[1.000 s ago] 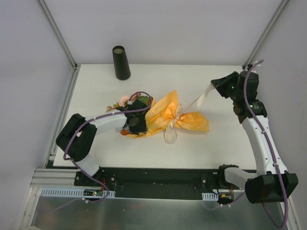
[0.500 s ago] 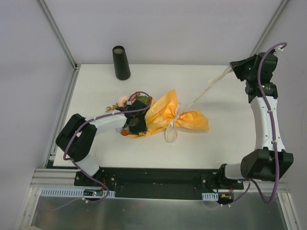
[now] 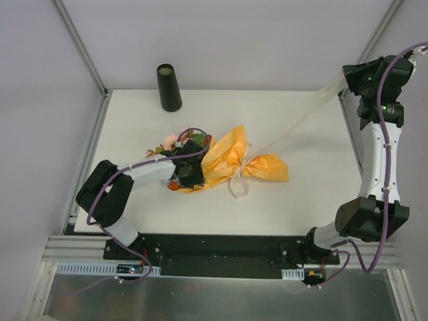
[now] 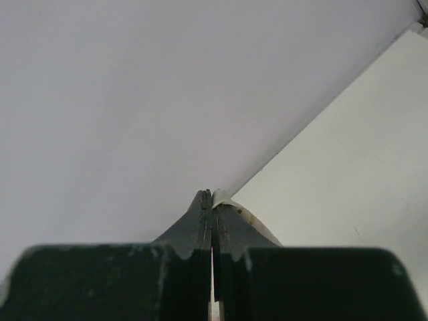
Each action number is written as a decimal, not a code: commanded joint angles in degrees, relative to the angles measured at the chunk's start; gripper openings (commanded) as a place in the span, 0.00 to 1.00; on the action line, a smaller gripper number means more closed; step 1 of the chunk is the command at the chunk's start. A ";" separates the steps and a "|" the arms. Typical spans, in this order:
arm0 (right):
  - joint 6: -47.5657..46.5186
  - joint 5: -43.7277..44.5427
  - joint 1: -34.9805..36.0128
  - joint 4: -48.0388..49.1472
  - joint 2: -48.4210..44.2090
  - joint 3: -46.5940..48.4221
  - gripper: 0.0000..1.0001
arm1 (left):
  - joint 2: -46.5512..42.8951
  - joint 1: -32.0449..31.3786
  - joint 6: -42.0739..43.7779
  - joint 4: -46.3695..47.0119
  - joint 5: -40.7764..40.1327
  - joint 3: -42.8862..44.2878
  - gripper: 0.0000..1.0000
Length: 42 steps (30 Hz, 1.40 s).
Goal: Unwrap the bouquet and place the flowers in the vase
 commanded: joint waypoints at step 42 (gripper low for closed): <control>-10.98 -8.59 32.68 2.67 -21.75 -47.38 0.73 | -31.73 0.26 28.68 -20.39 3.88 5.28 0.99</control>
